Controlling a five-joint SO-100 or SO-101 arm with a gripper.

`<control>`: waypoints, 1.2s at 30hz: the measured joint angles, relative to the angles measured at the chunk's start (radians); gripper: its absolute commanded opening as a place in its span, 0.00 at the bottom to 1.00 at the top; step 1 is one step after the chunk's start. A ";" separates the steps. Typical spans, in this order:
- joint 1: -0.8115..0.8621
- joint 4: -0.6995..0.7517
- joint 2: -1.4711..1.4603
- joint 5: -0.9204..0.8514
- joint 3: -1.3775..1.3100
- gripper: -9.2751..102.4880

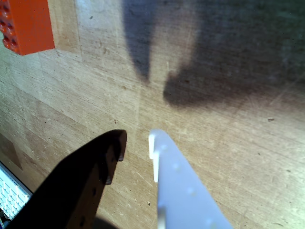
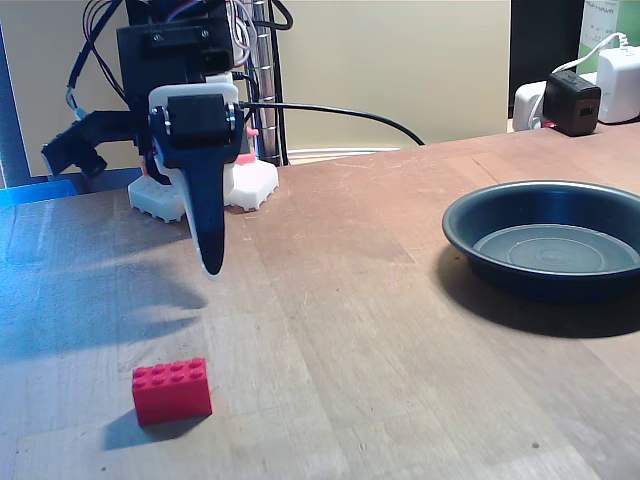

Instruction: Grasp a lego block and put it in the bin.

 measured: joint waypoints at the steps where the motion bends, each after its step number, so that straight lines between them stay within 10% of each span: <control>1: 0.000 0.000 0.000 0.000 0.000 0.08; 36: 0.011 0.000 0.000 0.000 0.000 0.08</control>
